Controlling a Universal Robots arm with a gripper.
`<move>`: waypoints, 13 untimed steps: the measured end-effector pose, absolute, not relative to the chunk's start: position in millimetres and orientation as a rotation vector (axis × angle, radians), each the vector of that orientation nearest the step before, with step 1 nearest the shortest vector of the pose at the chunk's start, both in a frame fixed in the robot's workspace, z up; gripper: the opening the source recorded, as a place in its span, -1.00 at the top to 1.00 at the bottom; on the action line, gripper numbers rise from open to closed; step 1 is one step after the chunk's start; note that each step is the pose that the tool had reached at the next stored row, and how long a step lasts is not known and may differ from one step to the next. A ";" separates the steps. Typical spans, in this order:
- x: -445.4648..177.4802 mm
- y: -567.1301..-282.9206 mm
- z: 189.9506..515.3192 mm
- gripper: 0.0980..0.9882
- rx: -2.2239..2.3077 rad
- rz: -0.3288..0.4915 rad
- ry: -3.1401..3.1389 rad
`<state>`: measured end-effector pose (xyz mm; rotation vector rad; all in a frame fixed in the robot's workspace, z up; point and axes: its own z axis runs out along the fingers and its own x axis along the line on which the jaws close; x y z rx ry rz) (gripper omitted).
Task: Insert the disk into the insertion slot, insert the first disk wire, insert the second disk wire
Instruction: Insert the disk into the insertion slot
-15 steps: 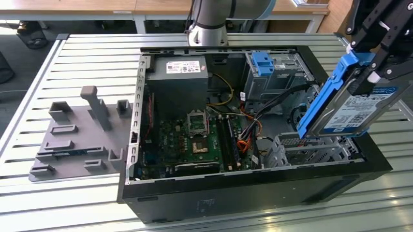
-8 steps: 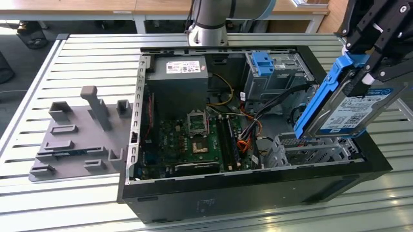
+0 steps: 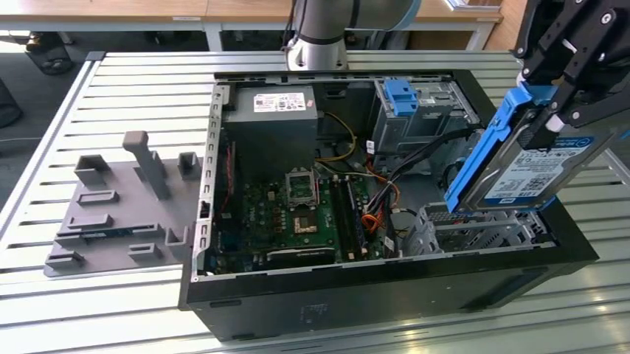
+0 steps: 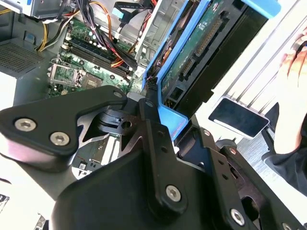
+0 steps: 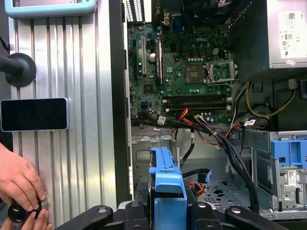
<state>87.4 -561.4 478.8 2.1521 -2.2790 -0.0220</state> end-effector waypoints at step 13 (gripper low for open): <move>85.4 -559.3 473.7 0.40 2.148 -0.026 -2.286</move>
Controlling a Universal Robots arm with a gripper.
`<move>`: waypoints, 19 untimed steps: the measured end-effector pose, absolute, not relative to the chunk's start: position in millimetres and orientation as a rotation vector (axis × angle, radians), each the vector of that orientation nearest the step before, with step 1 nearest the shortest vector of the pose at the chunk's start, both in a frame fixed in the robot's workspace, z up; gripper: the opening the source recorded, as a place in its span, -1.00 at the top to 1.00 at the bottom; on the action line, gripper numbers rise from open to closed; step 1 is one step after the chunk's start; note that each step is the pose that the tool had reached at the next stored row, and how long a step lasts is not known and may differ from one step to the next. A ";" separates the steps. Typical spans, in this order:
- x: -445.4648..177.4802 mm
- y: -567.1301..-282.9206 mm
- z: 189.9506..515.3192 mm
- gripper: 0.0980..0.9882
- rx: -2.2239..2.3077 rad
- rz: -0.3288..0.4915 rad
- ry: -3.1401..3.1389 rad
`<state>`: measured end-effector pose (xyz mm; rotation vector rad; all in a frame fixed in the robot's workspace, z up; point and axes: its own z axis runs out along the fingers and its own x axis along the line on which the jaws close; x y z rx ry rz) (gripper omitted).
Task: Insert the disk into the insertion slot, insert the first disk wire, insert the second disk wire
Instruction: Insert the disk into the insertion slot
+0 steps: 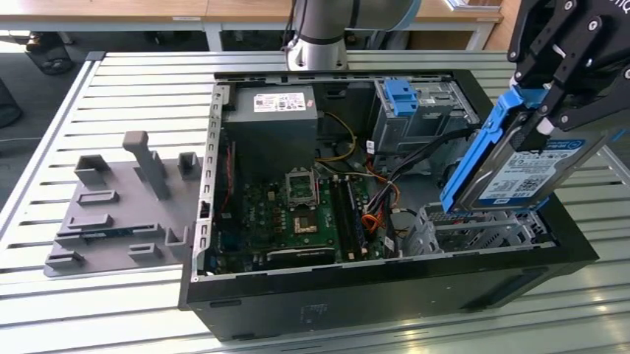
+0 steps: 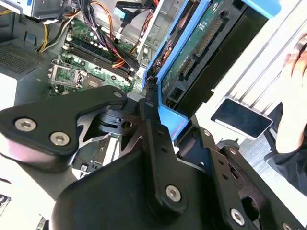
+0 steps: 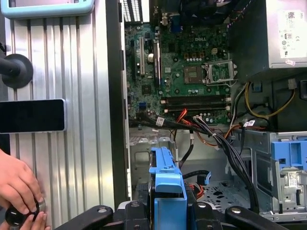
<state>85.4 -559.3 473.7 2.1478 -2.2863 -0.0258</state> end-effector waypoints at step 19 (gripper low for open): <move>85.3 -557.3 466.2 0.40 2.150 -0.032 -2.289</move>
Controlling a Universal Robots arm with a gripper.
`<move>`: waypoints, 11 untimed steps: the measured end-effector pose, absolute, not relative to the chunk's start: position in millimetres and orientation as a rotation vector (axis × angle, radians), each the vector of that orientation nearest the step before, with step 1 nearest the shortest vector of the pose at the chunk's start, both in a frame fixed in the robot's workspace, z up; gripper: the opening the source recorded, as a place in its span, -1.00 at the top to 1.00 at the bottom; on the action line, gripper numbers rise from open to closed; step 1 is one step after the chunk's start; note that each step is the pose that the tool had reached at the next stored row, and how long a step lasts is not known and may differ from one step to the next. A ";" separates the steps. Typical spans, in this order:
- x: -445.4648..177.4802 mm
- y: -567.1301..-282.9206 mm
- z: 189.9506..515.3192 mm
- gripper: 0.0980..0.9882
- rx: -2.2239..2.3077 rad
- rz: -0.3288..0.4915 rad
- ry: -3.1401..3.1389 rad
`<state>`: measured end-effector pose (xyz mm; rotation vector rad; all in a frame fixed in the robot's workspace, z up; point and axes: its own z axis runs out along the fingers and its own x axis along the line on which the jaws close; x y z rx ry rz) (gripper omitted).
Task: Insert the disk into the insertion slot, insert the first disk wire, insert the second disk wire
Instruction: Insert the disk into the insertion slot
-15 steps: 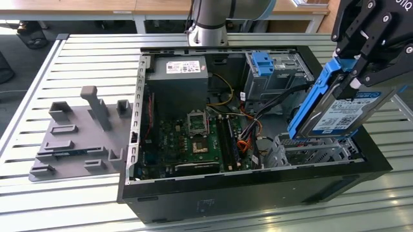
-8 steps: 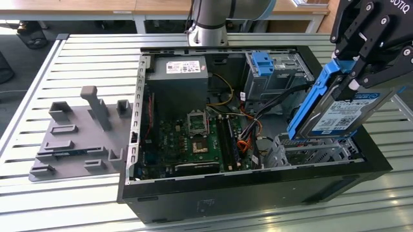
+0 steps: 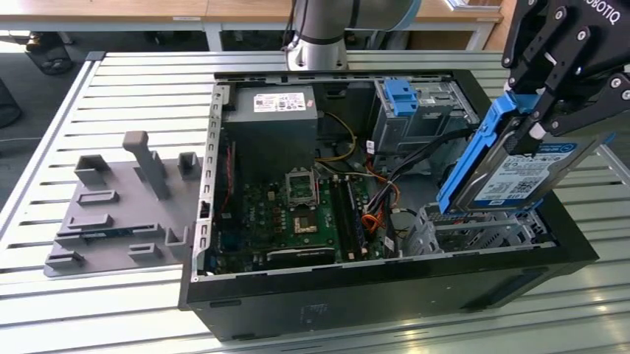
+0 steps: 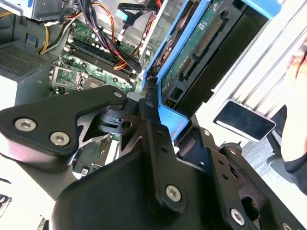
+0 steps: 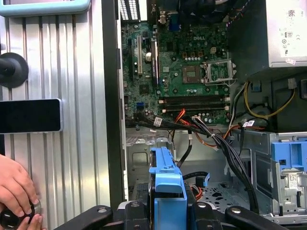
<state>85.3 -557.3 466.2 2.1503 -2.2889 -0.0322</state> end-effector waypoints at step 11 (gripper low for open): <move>85.3 -554.0 461.8 0.40 2.150 -0.032 -2.289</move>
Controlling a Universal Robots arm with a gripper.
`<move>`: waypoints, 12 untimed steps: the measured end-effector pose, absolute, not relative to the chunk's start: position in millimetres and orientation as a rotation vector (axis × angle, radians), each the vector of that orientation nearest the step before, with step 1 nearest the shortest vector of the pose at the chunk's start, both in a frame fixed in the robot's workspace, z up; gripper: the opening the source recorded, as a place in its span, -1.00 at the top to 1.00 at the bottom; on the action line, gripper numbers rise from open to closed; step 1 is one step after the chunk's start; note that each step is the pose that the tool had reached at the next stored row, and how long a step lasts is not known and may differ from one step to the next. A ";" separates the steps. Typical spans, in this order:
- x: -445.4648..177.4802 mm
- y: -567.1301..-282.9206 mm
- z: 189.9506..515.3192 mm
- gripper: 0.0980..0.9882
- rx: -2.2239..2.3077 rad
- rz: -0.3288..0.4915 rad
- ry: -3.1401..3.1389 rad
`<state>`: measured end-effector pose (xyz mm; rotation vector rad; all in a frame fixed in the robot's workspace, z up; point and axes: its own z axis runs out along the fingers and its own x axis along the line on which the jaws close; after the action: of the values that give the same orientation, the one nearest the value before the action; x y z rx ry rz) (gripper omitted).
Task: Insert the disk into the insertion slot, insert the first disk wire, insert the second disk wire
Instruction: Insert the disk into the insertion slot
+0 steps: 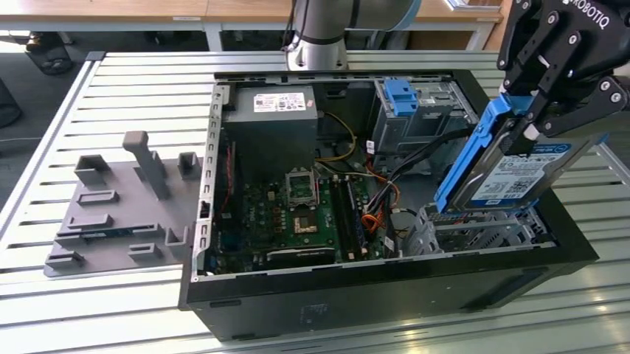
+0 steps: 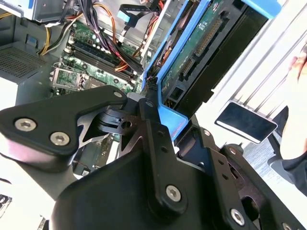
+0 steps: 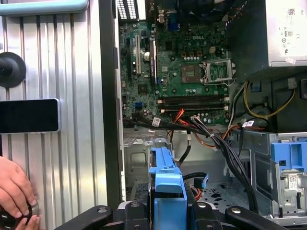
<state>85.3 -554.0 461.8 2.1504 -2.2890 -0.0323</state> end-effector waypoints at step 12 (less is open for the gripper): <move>85.3 -551.4 451.5 0.40 2.150 -0.032 -2.289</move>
<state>85.3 -551.4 451.5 2.1504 -2.2891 -0.0324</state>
